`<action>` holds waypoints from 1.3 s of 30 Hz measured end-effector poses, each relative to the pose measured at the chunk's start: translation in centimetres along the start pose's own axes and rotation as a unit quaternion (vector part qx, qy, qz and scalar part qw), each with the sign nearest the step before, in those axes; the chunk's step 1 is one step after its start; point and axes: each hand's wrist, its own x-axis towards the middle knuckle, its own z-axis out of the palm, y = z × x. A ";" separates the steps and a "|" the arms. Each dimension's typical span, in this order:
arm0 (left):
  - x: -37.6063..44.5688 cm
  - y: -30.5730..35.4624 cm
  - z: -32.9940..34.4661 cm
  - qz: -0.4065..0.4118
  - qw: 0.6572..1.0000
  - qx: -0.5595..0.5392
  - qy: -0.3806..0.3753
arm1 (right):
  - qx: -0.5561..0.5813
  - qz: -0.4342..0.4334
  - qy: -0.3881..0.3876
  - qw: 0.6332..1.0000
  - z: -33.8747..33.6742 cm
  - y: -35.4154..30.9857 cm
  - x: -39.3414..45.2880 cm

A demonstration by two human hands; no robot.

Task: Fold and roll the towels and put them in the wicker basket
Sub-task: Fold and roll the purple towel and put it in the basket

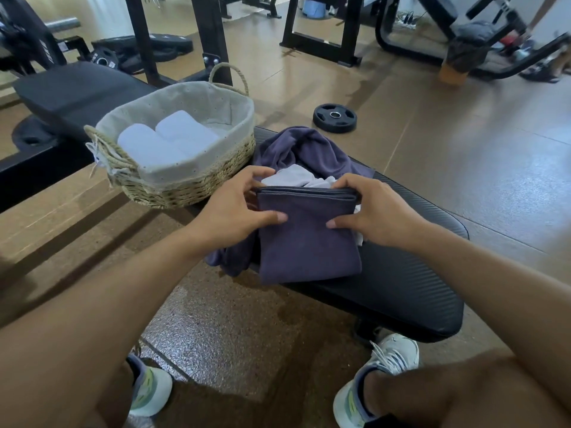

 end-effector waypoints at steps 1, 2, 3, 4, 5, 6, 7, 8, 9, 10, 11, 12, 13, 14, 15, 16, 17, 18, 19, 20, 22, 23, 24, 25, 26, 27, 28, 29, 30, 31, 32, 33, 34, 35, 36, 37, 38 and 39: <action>-0.1 -0.1 -0.1 -0.007 1.000 0.027 -0.005 | 0.002 -0.003 0.002 1.000 0.0 0.0 0.0; -0.1 -0.3 -0.2 -0.008 0.999 0.051 -0.006 | 0.004 -0.006 0.003 1.000 0.0 0.1 0.1; -0.1 -0.4 -0.3 -0.001 0.998 0.063 -0.003 | 0.008 -0.009 0.004 1.000 -0.1 0.0 0.1; -0.1 -0.4 -0.3 0.014 0.998 0.063 0.004 | 0.013 -0.012 0.006 1.000 -0.2 0.0 0.1; -0.2 -0.3 -0.4 0.033 0.998 0.060 0.016 | 0.018 -0.017 0.013 1.000 -0.3 -0.2 0.1; -0.2 -0.1 -0.5 0.050 0.996 0.062 0.031 | 0.025 -0.021 0.026 0.999 -0.3 -0.3 0.1; -0.3 0.1 -0.5 0.064 0.995 0.066 0.047 | 0.033 -0.026 0.044 0.998 -0.4 -0.4 0.1; -0.2 0.2 -0.6 0.075 0.993 0.072 0.062 | 0.039 -0.032 0.064 0.997 -0.3 -0.6 0.1; -0.2 0.1 -0.6 0.084 0.990 0.082 0.075 | 0.041 -0.037 0.082 0.995 -0.2 -0.7 0.2; -0.2 -0.1 -0.6 0.093 0.987 0.100 0.086 | 0.037 -0.041 0.094 0.994 0.0 -0.8 0.3; -0.3 -0.4 -0.5 0.110 0.981 0.125 0.094 | 0.028 -0.044 0.101 0.994 0.2 -0.9 0.3; -0.4 -0.6 -0.5 0.136 0.973 0.159 0.098 | 0.018 -0.048 0.102 0.993 0.4 -0.9 0.4; -0.5 -0.7 -0.3 0.164 0.962 0.194 0.098 | 0.008 -0.052 0.101 0.994 0.7 -0.9 0.4; -0.6 -0.6 -0.1 0.187 0.951 0.224 0.099 | -0.002 -0.057 0.098 0.994 0.8 -0.8 0.5; -0.8 -0.5 0.1 0.201 0.943 0.246 0.100 | -0.010 -0.061 0.095 0.994 0.9 -0.8 0.5; -1.0 -0.4 0.2 0.210 0.936 0.266 0.099 | -0.016 -0.064 0.089 0.994 0.8 -0.7 0.4; -1.1 -0.4 0.3 0.220 0.929 0.283 0.096 | -0.022 -0.065 0.080 0.994 0.7 -0.8 0.2; -1.3 -0.4 0.4 0.229 0.922 0.298 0.089 | -0.025 -0.065 0.067 0.995 0.5 -0.9 -0.1; -1.5 -0.6 0.4 0.237 0.917 0.310 0.079 | -0.027 -0.063 0.053 0.996 0.4 -0.9 -0.3; -1.7 -0.7 0.5 0.242 0.915 0.316 0.067 | -0.026 -0.063 0.040 0.997 0.2 -1.0 -0.7; -2.2 -1.0 0.6 0.245 0.916 0.314 0.045 | -0.027 -0.062 0.020 0.998 0.0 -1.0 -1.3; -2.4 -1.1 0.7 0.243 0.918 0.312 0.037 | -0.030 -0.062 0.010 0.998 -0.1 -1.0 -1.6; -2.7 -1.1 0.8 0.241 0.919 0.311 0.030 | -0.032 -0.065 -0.001 0.997 -0.2 -0.9 -1.9; -3.0 -1.2 0.8 0.239 0.920 0.311 0.023 | -0.034 -0.070 -0.014 0.997 -0.3 -0.8 -2.1; -3.2 -1.2 0.8 0.237 0.921 0.309 0.018 | -0.034 -0.074 -0.026 0.996 -0.4 -0.8 -2.3; -3.4 -1.2 0.8 0.234 0.923 0.306 0.014 | -0.036 -0.075 -0.035 0.996 -0.5 -0.7 -2.6; -3.6 -1.2 0.7 0.232 0.925 0.301 0.012 | -0.037 -0.077 -0.041 0.995 -0.6 -0.7 -2.8; -3.8 -1.3 0.6 0.231 0.927 0.296 0.010 | -0.038 -0.079 -0.046 0.995 -0.7 -0.7 -3.0; -4.0 -1.3 0.6 0.231 0.928 0.292 0.009 | -0.038 -0.084 -0.049 0.995 -0.8 -0.6 -3.2; -4.2 -1.4 0.5 0.232 0.929 0.289 0.006 | -0.039 -0.090 -0.052 0.994 -0.8 -0.5 -3.3; -4.4 -1.6 0.5 0.234 0.929 0.286 0.002 | -0.043 -0.097 -0.054 0.993 -0.9 -0.4 -3.5; -4.6 -1.8 0.4 0.235 0.930 0.284 -0.004 | -0.049 -0.103 -0.057 0.992 -0.9 -0.3 -3.6; -4.7 -2.0 0.4 0.236 0.929 0.283 -0.009 | -0.058 -0.108 -0.061 0.991 -0.9 -0.2 -3.6; -4.8 -2.1 0.4 0.237 0.929 0.283 -0.011 | -0.067 -0.111 -0.064 0.990 -0.8 -0.1 -3.7; -4.9 -2.2 0.4 0.238 0.929 0.282 -0.012 | -0.074 -0.114 -0.067 0.988 -0.8 0.0 -3.8; -4.9 -2.2 0.4 0.238 0.929 0.282 -0.011 | -0.080 -0.120 -0.068 0.987 -0.8 0.0 -3.8; -5.0 -2.1 0.5 0.238 0.928 0.285 -0.012 | -0.090 -0.130 -0.070 0.985 -0.8 0.0 -3.8; -5.1 -2.1 0.5 0.238 0.927 0.289 -0.016 | -0.108 -0.143 -0.075 0.981 -0.8 -0.1 -3.8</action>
